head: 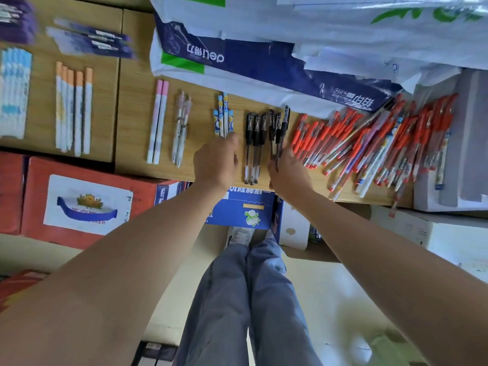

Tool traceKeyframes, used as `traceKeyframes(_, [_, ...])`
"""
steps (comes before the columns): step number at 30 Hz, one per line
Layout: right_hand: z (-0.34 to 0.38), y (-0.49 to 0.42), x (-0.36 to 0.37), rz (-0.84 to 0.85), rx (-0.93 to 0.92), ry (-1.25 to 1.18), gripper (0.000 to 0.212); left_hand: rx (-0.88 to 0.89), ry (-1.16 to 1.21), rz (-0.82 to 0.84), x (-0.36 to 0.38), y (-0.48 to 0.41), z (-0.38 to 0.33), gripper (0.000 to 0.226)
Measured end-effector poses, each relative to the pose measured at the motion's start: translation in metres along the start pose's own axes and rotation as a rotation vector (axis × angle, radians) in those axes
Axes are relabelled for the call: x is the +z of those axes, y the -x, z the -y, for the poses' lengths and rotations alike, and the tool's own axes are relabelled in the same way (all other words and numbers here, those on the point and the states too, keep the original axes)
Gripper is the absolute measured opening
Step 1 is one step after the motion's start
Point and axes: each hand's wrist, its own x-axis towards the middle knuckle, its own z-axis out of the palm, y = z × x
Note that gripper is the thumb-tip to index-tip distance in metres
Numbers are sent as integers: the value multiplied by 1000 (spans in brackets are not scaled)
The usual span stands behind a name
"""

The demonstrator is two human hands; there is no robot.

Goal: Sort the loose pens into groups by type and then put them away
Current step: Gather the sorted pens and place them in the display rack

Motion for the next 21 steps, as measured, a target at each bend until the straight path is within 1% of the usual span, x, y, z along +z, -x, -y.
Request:
traceKeyframes(4, [3, -1, -2, -25, 19, 195, 48, 13, 3, 12, -5, -1, 3, 8])
traceKeyframes(8, [4, -2, -7, -74, -2, 286, 45, 34, 36, 13, -5, -6, -3, 16])
traceKeyframes(11, [4, -5, -14, -154, -21, 262, 41, 45, 91, 26, -2, -8, -12, 27])
traceKeyframes(14, [4, -11, -21, -228, -40, 193, 43, 40, 114, 34, 0, -11, -18, 34])
traceKeyframes(17, [4, -14, -19, -218, -62, 234, 43, 35, 143, 30, 2, -11, -21, 38])
traceKeyframes(19, [3, -15, -12, -207, -74, 239, 34, 32, 148, 32, 2, -11, -22, 38])
traceKeyframes(21, [2, -14, -8, -207, -77, 216, 32, 31, 143, 36, 2, -11, -22, 38])
